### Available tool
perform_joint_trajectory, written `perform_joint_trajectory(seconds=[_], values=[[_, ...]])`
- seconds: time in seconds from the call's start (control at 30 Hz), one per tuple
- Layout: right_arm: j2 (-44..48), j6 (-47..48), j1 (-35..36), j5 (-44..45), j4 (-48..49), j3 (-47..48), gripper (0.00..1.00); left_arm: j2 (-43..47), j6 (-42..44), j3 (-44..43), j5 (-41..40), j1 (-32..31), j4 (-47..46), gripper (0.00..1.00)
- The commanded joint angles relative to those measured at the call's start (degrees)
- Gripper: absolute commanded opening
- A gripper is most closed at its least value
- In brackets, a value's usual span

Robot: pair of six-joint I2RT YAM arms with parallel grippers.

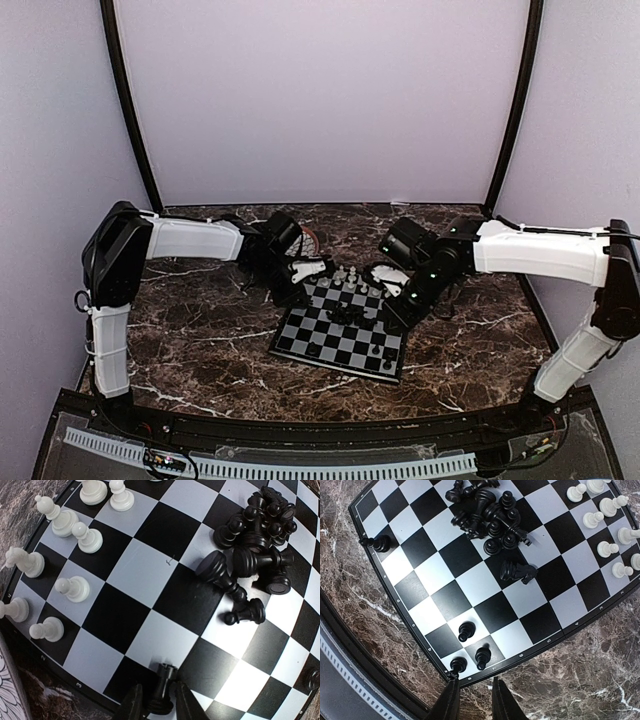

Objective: Set up the chess pieces on the board
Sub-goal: Pick up the rook from the chessboard, then place the rook at h8.

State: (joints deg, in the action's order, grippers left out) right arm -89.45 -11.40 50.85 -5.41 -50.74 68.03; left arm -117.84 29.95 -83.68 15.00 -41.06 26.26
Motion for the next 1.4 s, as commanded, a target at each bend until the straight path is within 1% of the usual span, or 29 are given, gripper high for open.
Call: perform_joint_trajectory(seconds=[0.0, 0.27, 0.37, 0.47, 0.57, 0.6, 0.63, 0.7, 0.83, 0.9, 1.0, 1.13, 1.37], values=[[-0.8, 0.26, -0.4, -0.65, 1.25, 1.32, 0.24, 1.58, -0.11, 0.98, 0.03, 0.22, 3.21, 0.24], [-1.4, -0.45, -1.94, -0.11, 2.97, 3.5, 0.23, 2.21, -3.96, -1.36, 3.09, 0.36, 3.44, 0.17], [-0.96, -1.42, -4.95, -1.14, 5.41, 5.1, 0.24, 4.43, -7.39, -3.4, 5.38, 0.76, 4.04, 0.15], [-0.97, -2.57, -9.15, -2.41, 7.26, 7.96, 0.24, 9.11, -10.77, -4.13, 7.47, 1.32, 4.12, 0.15], [-0.82, -5.77, -13.82, -8.65, 10.62, 10.68, 0.26, 14.86, -17.45, -1.2, 12.39, 2.51, 0.93, 0.14], [-0.99, -7.1, -15.01, -11.04, 12.25, 11.46, 0.28, 15.9, -18.74, 0.52, 13.42, 2.51, -1.25, 0.14], [-1.18, -8.91, -15.97, -13.29, 14.28, 12.12, 0.3, 17.72, -21.88, 1.36, 15.15, 2.53, -2.5, 0.14], [-2.22, -10.63, -16.94, -16.45, 16.44, 13.74, 0.35, 20.36, -26.78, 4.31, 16.96, 2.53, -9.7, 0.14], [-6.55, -12.24, -17.1, -24.33, 19.15, 18.43, 0.41, 23.76, -34.68, 8.27, 19.7, 2.27, -19.53, 0.13], [-8.83, -13.26, -17.1, -29.51, 20.41, 20.94, 0.43, 23.81, -36.51, 8.39, 20.91, 2.17, -21.78, 0.13], [-11.5, -15.05, -17.06, -36.09, 21.81, 24.13, 0.46, 22.82, -36.66, 6.38, 21.71, 2.13, -21.94, 0.13], [-12.62, -19.72, -17.11, -43.3, 27.95, 22.56, 0.47, 21.92, -36.87, 5.49, 21.94, 2.16, -22.4, 0.13], [-13.53, -21.68, -17.01, -46.19, 30.39, 21.74, 0.49, 21.76, -37.97, 6.11, 23.25, 2.12, -24.24, 0.13]])
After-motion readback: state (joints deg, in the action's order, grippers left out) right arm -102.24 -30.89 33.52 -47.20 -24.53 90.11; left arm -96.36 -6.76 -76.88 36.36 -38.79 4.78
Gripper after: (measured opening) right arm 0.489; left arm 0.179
